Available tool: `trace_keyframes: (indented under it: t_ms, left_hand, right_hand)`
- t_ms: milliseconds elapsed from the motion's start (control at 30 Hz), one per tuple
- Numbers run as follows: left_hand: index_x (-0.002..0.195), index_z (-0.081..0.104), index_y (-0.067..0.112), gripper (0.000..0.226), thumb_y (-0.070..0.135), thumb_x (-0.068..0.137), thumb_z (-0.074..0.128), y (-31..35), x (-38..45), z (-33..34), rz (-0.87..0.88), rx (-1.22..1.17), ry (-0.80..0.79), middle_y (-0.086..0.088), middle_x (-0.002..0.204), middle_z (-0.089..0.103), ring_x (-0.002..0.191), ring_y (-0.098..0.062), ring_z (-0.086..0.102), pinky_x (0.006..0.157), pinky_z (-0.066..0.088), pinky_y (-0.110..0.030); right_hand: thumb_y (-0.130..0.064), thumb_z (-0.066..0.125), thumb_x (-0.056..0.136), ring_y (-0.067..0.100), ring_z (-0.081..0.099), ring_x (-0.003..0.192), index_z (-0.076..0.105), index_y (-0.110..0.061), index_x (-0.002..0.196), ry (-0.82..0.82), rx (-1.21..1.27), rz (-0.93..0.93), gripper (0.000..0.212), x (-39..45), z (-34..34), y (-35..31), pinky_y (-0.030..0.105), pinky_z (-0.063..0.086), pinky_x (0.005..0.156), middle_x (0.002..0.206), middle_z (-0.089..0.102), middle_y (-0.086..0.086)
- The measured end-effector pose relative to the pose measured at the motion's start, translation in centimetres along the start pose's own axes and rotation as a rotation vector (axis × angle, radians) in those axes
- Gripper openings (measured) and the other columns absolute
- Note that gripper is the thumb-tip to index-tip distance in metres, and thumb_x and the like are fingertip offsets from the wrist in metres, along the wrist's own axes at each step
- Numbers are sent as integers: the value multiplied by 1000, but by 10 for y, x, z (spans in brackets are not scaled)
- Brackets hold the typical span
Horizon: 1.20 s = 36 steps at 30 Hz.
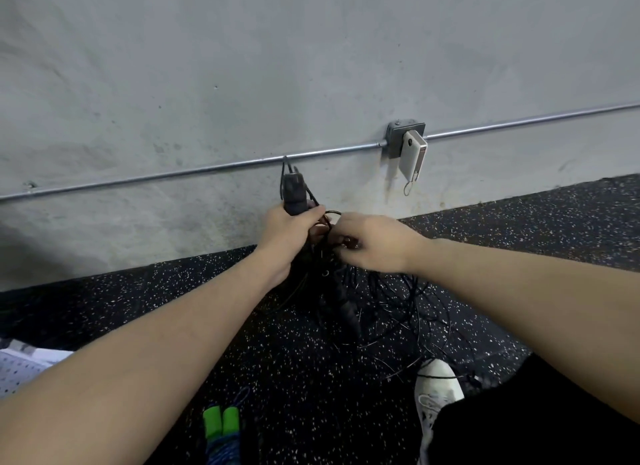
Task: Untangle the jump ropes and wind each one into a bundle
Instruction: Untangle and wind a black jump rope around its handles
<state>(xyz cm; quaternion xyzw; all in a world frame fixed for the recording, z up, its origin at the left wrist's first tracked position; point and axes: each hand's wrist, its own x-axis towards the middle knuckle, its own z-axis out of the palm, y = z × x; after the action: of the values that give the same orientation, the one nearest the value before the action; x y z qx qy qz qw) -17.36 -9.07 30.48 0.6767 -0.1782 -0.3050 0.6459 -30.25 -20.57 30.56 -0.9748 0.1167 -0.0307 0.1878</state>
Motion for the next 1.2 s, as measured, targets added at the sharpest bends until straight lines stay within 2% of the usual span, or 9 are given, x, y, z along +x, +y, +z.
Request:
trace_keyframes:
  t_ms: [133, 300, 433, 567, 733, 833, 967, 1067, 1200]
  left_hand:
    - [82, 59, 16, 19, 6, 94, 70, 10, 0, -2, -33, -123, 19, 5, 60, 68, 52, -11, 68, 53, 56, -21]
    - [84, 59, 14, 17, 4, 93, 69, 21, 2, -7, 4, -202, -1, -6, 72, 70, 64, -21, 71, 65, 62, -31]
    - [87, 56, 14, 17, 3, 94, 67, 19, 9, -21, -43, -249, 109, -7, 75, 68, 63, -23, 71, 65, 63, -35]
    - [87, 56, 10, 14, 2, 94, 66, 23, 19, -33, -123, -398, 203, -13, 81, 66, 69, -26, 69, 60, 62, -35]
    - [89, 58, 10, 11, 3, 95, 64, 26, 14, -32, -128, -363, 92, -7, 73, 65, 59, -22, 69, 57, 61, -33]
    - [88, 57, 10, 13, 2, 95, 63, 20, 9, -24, -127, -332, 35, -6, 71, 64, 56, -20, 68, 58, 62, -33]
    - [90, 57, 11, 13, 3, 95, 65, 21, 7, -17, -102, -326, -35, -5, 68, 66, 58, -21, 69, 65, 63, -35]
    - [90, 57, 13, 13, 4, 94, 66, 19, 7, -15, -98, -291, -85, -2, 64, 67, 60, -23, 69, 66, 63, -36]
    - [89, 58, 13, 14, 3, 92, 67, 12, 6, -9, -95, -276, -135, -7, 71, 68, 65, -26, 69, 66, 63, -37]
  right_hand:
    - [-22, 66, 88, 29, 58, 105, 63, -18, 128, 78, -178, -100, 40, 4, 13, 12, 38, 47, 88, 116, 68, 2]
    - [-31, 79, 74, 34, 58, 92, 68, -21, 106, 222, -462, -151, 36, 10, 17, 20, 41, 47, 72, 100, 64, 3]
    - [-32, 76, 73, 30, 56, 98, 68, -22, 95, 162, -533, -165, 26, 8, 11, 21, 39, 42, 75, 101, 62, 0]
    - [-41, 52, 92, 27, 54, 110, 62, -25, 117, -21, -568, -58, 32, -1, 4, 17, 37, 40, 88, 115, 66, -4]
    - [-50, 29, 95, 26, 56, 115, 58, -34, 123, -102, -388, 201, 43, 1, -3, 5, 44, 34, 98, 123, 67, 4]
    - [-48, 19, 102, 28, 62, 108, 67, -32, 107, -39, -272, 302, 51, 6, -6, 2, 44, 34, 100, 110, 69, 9]
    - [-69, 40, 93, 27, 63, 112, 68, -43, 119, 83, -209, 319, 46, 8, -8, 5, 34, 46, 86, 114, 72, 1]
    - [-74, 54, 82, 23, 63, 112, 60, -47, 130, -5, -16, 322, 55, 7, -1, 1, 34, 51, 90, 118, 70, -6]
    - [-61, 61, 86, 17, 62, 93, 69, -46, 112, -4, 132, 369, 31, 14, 3, -3, 30, 46, 79, 90, 63, -11]
